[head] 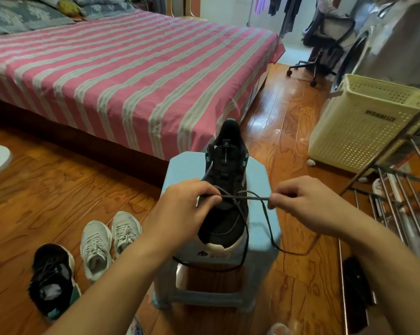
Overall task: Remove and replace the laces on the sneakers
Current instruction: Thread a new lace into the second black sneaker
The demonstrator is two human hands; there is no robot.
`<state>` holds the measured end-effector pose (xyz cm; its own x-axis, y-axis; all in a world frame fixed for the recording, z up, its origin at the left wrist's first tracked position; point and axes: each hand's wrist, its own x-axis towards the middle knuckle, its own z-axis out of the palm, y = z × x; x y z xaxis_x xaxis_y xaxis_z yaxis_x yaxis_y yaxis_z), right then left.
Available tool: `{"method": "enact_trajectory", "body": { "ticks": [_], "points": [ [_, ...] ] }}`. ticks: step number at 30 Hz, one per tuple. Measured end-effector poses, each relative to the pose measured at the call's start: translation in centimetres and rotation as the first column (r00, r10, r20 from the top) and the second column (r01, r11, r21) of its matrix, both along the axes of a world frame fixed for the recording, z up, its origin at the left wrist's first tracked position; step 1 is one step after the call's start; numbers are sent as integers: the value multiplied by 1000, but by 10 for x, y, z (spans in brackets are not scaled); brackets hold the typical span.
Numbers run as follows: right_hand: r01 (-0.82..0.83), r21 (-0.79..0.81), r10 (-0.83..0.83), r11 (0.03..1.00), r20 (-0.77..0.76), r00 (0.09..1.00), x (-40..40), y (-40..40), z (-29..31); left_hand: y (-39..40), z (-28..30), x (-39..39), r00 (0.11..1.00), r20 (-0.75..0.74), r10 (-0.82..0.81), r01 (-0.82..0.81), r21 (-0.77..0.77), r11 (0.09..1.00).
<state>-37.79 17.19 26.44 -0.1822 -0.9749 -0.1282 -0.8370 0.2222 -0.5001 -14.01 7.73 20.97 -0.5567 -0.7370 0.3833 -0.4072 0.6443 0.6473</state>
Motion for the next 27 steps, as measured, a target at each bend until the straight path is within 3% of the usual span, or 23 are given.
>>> {"method": "enact_trajectory", "body": {
  "ticks": [3,5,7,8,10,13,15,17,19,22,24,25,27],
  "points": [
    [-103,222,105,970,2,994,4,7,0,4,4,1,999,-25,-27,27,5,1000],
    [-164,149,106,975,336,936,19,8,1,7,5,-1,993,-33,-115,115,-16,993],
    [-185,101,82,978,625,776,38,6,2,13,5,-5,985,-56,-163,163,-3,987],
    [-187,93,78,978,666,742,47,3,0,16,5,-7,987,-76,-140,143,39,989],
    [-160,48,98,986,613,784,58,-4,-6,15,9,-6,989,-143,-29,63,242,968],
    [-50,-35,61,998,555,829,58,-15,-14,3,11,3,962,-231,143,14,567,824],
    [47,-66,1,997,591,806,57,-21,-18,-2,12,5,878,-379,291,121,765,632],
    [44,-111,26,993,556,831,67,-22,-21,-1,14,2,726,-509,463,348,852,390],
    [-44,-153,106,987,421,901,81,-19,-23,1,13,-2,655,-509,559,422,860,288],
    [-173,-186,212,967,213,954,94,-15,-23,1,9,-2,697,-445,563,328,895,301],
    [-129,-308,166,943,97,981,90,-20,-24,-8,6,-1,746,-404,530,244,906,347],
    [-61,-396,90,916,57,994,83,-27,-26,-15,4,0,798,-348,492,140,901,411],
    [9,-505,-32,863,-37,999,68,-42,-29,-28,0,-1,911,-147,385,-154,747,647]
  ]
}}
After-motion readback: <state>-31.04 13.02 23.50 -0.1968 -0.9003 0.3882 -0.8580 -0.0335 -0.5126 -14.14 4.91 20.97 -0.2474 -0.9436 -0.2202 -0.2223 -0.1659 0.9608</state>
